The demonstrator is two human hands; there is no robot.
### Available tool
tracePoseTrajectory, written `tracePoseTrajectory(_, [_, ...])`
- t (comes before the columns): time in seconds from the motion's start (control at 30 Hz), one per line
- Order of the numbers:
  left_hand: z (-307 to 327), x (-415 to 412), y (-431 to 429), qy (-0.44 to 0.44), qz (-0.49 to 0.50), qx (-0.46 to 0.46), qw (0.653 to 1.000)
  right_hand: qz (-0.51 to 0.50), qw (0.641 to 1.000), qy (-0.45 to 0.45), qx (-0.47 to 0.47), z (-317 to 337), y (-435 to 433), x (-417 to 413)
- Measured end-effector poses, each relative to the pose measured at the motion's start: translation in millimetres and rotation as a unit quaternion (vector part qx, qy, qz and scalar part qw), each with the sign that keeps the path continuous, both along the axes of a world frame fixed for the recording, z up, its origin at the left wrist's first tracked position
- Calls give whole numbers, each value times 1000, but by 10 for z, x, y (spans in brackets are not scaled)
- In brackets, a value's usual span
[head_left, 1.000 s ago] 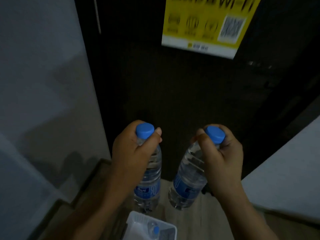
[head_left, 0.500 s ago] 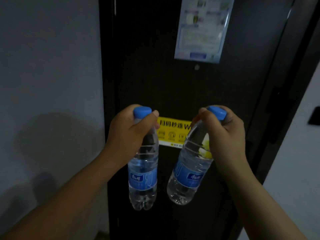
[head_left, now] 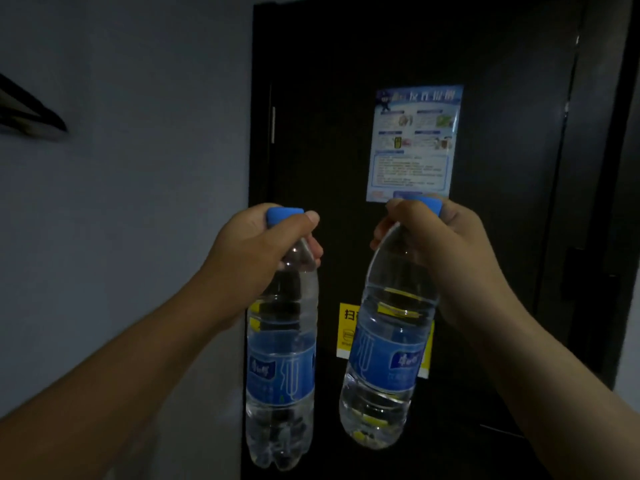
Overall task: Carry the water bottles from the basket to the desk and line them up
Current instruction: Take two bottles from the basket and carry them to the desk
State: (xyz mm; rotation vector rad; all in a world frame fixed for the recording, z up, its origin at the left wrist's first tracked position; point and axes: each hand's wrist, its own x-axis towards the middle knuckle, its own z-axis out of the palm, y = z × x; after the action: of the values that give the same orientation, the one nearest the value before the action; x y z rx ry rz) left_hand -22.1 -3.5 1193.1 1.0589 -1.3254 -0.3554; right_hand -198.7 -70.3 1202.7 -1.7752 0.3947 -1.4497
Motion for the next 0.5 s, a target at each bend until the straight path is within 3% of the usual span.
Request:
tracePoseTrajectory(0.27, [86,-249,214,25,144,-20,989,172,985,-3,-17,74,-240,90])
tracePoseTrajectory(0.5, [-4,-447,730,38,293,-43,954,304,953,-6,-23,26,-134,495])
